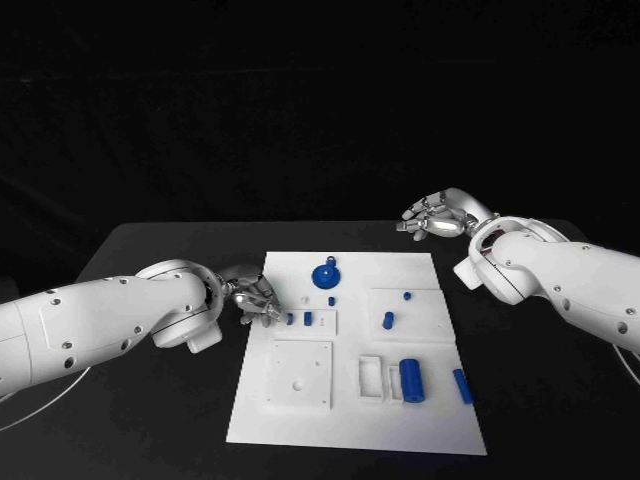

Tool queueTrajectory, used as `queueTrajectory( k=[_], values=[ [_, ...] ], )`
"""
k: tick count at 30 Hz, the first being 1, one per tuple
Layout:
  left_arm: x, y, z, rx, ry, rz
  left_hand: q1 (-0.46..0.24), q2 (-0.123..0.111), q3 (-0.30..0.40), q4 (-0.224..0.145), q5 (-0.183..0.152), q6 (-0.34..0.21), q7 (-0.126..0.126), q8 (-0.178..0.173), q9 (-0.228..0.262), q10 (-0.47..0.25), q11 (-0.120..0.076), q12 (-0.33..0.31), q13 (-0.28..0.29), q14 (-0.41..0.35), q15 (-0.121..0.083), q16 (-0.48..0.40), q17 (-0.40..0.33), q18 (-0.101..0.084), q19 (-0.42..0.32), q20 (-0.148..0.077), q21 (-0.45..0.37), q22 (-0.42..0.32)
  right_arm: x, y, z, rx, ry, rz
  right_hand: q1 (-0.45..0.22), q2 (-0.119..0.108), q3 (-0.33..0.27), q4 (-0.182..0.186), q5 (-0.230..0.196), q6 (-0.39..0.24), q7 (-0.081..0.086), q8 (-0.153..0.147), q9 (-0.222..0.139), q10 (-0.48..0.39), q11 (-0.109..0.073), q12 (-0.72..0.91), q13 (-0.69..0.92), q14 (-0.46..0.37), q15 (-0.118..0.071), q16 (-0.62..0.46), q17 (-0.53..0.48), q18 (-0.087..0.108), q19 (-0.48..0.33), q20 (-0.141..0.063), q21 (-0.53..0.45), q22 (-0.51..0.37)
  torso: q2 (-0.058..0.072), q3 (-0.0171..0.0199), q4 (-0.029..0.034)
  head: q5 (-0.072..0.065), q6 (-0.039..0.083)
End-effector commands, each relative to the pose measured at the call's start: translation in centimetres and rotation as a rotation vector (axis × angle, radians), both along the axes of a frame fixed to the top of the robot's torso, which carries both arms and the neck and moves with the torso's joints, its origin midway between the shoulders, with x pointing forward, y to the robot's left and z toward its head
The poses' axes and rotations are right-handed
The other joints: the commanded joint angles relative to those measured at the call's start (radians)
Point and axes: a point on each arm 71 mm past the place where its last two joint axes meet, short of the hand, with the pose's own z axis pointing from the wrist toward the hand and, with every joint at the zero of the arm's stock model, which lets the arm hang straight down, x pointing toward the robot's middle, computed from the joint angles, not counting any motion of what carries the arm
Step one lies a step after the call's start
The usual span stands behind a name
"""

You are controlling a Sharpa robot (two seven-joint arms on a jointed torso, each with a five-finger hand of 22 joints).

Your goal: Assemble the parts on the task board

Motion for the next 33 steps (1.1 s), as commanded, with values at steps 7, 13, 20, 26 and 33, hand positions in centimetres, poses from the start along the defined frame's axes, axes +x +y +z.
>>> queueTrajectory(
  k=[7,13,20,26,33],
  values=[
    [-0.26,0.56,-0.63,-0.058,0.064,0.040,-0.056,-0.087,-0.031,0.028,0.002,-0.051,0.027,-0.041,-0.013,-0.036,0.023,-0.035,-0.013,-0.006,0.013,-0.009,-0.002,0.008,-0.002,-0.116,-0.002,-0.001,-0.04,0.01,-0.04,0.000,-0.001,0.011,-0.007,0.004,-0.003,-0.003,0.006,-0.008,0.003,0.006,-0.001,-0.005,0.000,0.004,-0.002,-0.002,0.001,-0.003,0.001,0.007,-0.008,0.001,-0.006,0.001,0.000,-0.0005,-0.0005,-0.002,0.002],
    [-0.52,0.79,-0.52,-0.070,0.061,0.040,-0.082,-0.110,-0.061,0.036,0.003,-0.064,0.033,-0.049,-0.014,-0.046,0.027,-0.042,-0.015,-0.008,0.017,-0.010,0.000,0.011,-0.006,-0.113,-0.003,-0.001,-0.05,-0.04,-0.08,0.000,0.000,0.010,-0.007,0.004,-0.003,-0.003,0.006,-0.008,0.003,0.006,-0.001,-0.006,0.000,0.004,-0.002,-0.002,0.001,-0.004,0.001,0.007,-0.008,0.001,-0.006,0.001,0.000,-0.0005,0.0001,-0.004,0.000],
    [-0.60,0.79,-0.50,-0.078,0.069,0.031,-0.100,-0.129,-0.088,0.039,0.003,-0.078,0.038,-0.056,-0.014,-0.055,0.031,-0.046,-0.015,-0.012,0.020,-0.011,0.000,0.014,-0.010,-0.109,-0.006,-0.002,-0.06,0.06,-0.11,0.001,-0.001,0.013,-0.008,0.004,-0.003,-0.003,0.006,-0.008,0.003,0.006,-0.001,-0.006,0.000,0.004,-0.002,-0.002,0.001,-0.004,0.002,0.007,-0.008,0.001,-0.006,0.001,0.000,-0.0011,0.0004,-0.006,-0.001],
    [-0.63,0.71,-0.50,-0.078,0.070,0.029,-0.133,-0.130,-0.136,0.040,0.005,-0.083,0.038,-0.059,-0.012,-0.060,0.031,-0.047,-0.014,-0.014,0.021,-0.012,0.002,0.019,-0.014,-0.108,-0.011,-0.003,-0.06,0.07,-0.13,0.001,-0.001,0.013,-0.008,0.005,-0.003,-0.003,0.006,-0.008,0.003,0.006,-0.001,-0.005,0.000,0.004,-0.003,-0.001,0.001,-0.004,0.002,0.007,-0.008,0.001,-0.006,0.002,0.000,-0.0007,0.0010,-0.006,-0.001],
    [-0.72,0.47,-0.56,-0.057,0.074,0.021,-0.126,-0.111,-0.146,0.033,0.006,-0.077,0.035,-0.056,-0.009,-0.057,0.029,-0.045,-0.013,-0.012,0.019,-0.011,0.003,0.022,-0.013,-0.108,-0.012,-0.004,-0.05,-0.01,-0.16,0.001,0.000,0.011,-0.008,0.005,-0.003,-0.003,0.006,-0.008,0.003,0.006,-0.002,-0.006,0.000,0.004,-0.003,-0.001,0.001,-0.004,0.002,0.007,-0.008,0.001,-0.006,0.002,0.000,-0.0006,0.0002,-0.006,-0.002]
  ],
)
